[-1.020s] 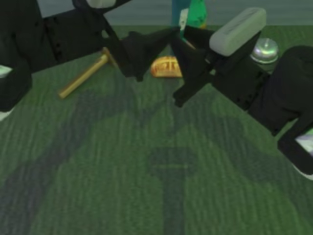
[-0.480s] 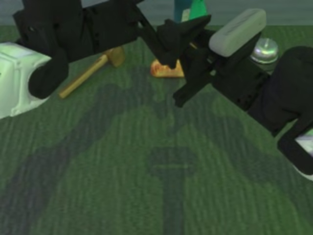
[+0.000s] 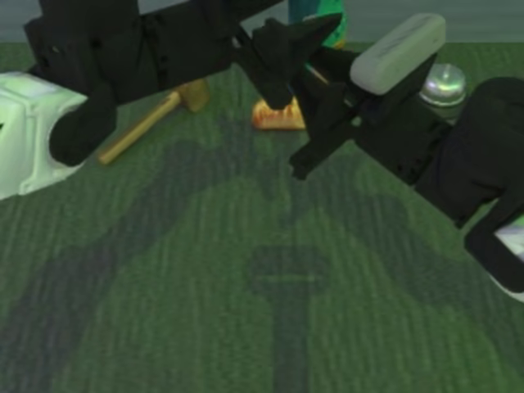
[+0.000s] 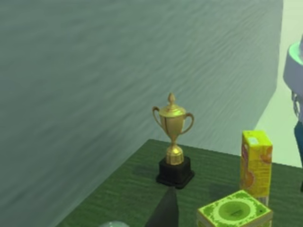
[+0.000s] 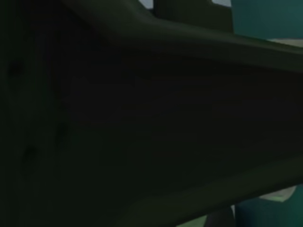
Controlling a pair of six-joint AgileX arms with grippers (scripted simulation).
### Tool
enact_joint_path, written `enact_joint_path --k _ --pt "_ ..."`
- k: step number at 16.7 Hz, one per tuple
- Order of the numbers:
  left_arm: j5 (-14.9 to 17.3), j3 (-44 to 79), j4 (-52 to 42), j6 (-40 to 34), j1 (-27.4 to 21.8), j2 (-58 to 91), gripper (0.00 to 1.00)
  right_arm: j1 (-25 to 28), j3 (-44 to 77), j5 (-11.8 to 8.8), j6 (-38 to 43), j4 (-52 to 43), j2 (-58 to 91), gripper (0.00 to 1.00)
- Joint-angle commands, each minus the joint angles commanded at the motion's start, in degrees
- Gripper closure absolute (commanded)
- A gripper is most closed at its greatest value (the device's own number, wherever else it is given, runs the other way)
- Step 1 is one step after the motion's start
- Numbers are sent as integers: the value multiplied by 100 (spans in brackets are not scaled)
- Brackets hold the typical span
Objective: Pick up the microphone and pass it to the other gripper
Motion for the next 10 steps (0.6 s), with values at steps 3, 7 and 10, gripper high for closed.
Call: enact_joint_path --k 3,7,10 --pt "0 0 0 0 0 0 83 0 0 0 0 0 0 100" --pt "0 0 0 0 0 0 100 0 0 0 0 0 0 100" --pt "0 0 0 0 0 0 100 0 0 0 0 0 0 100"
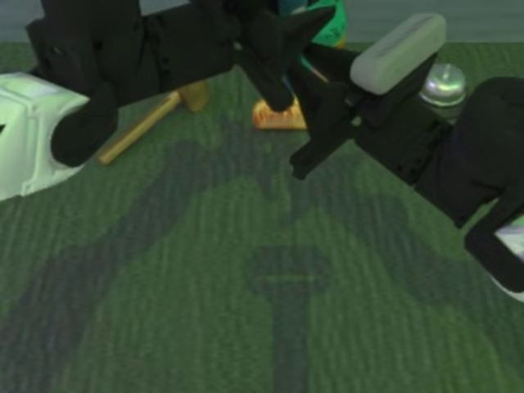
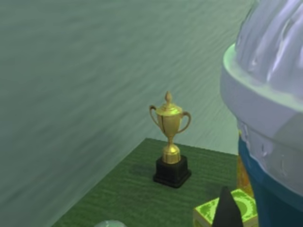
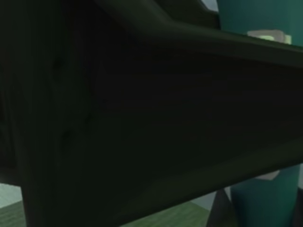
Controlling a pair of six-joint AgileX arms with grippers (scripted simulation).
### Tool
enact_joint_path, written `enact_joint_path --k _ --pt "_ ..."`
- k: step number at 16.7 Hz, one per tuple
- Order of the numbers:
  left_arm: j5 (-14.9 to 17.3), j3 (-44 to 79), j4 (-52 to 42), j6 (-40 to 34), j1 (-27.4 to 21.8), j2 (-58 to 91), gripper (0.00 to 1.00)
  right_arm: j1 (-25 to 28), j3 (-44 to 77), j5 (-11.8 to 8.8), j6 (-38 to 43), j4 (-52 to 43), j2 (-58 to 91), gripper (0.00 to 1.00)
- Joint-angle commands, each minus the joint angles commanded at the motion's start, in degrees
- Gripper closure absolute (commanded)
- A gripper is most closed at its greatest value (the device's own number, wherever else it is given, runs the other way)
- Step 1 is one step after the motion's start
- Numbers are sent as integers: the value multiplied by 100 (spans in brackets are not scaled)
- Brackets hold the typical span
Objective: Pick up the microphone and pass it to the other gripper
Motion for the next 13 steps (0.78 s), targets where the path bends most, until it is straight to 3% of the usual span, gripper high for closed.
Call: enact_joint_path --k 4,13 --pt "0 0 0 0 0 0 100 0 0 0 0 0 0 100" --pt "0 0 0 0 0 0 100 0 0 0 0 0 0 32"
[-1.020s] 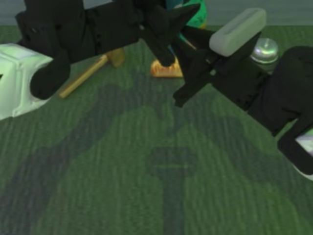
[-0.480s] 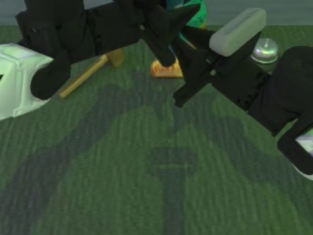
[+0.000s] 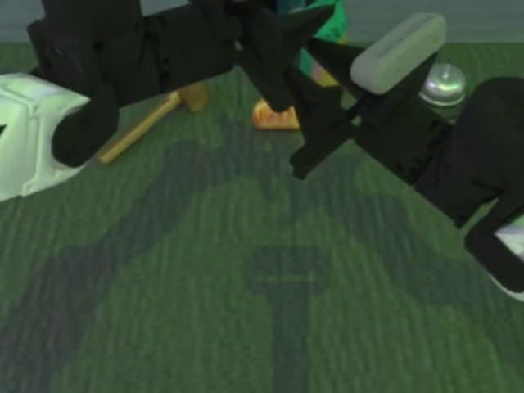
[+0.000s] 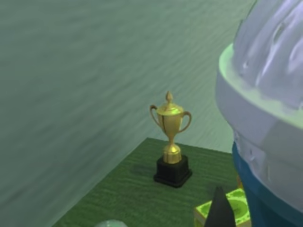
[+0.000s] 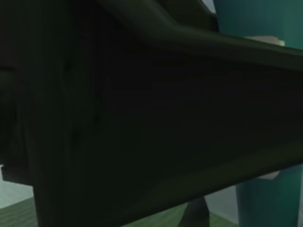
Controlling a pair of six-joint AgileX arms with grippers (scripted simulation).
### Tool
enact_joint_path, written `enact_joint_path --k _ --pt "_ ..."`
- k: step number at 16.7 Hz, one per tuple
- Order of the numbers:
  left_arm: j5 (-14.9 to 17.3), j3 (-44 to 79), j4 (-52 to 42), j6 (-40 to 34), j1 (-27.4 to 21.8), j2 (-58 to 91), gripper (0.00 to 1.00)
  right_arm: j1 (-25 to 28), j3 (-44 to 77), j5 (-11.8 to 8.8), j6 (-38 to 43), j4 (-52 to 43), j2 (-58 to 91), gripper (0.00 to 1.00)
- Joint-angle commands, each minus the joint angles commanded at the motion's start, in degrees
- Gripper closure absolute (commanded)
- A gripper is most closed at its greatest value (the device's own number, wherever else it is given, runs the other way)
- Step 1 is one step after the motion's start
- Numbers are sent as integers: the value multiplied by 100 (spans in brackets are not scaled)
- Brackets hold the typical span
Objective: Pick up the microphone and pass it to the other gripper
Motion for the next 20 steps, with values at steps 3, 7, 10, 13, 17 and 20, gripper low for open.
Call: enact_joint_path --k 3,7,10,13,17,20 --pt "0 0 0 0 0 0 100 0 0 0 0 0 0 10" --pt "0 0 0 0 0 0 100 0 0 0 0 0 0 0" --pt "0 0 0 0 0 0 100 0 0 0 0 0 0 0" --pt "-23 23 -8 17 0 -22 100 -17 -15 20 -15 -2 33 0" --pt "231 -99 -24 29 272 -159 100 -110 -448 -27 -10 14 -395 0" --pt "571 -278 -51 43 676 -345 100 -182 -1180 -158 9 46 -1047 0"
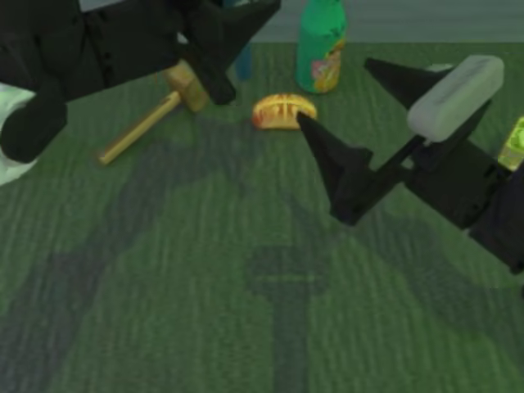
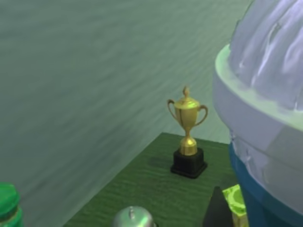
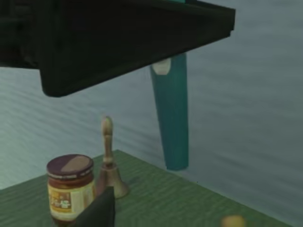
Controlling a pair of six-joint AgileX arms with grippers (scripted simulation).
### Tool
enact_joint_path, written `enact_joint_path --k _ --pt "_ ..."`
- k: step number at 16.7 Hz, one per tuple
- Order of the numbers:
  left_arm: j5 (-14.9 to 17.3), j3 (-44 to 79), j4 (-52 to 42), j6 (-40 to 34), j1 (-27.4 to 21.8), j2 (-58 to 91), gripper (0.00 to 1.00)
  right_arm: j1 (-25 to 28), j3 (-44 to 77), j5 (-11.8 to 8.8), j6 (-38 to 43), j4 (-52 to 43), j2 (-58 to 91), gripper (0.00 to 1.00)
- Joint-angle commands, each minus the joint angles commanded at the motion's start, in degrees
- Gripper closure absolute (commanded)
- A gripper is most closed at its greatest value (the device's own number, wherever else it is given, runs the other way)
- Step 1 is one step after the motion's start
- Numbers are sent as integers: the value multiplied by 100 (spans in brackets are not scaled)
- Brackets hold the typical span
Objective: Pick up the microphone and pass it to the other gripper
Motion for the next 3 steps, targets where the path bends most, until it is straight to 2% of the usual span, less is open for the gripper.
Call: enact_joint_path --k 3 --pt "206 -109 -17 10 245 -112 100 -29 -357 -92 8 45 -356 0"
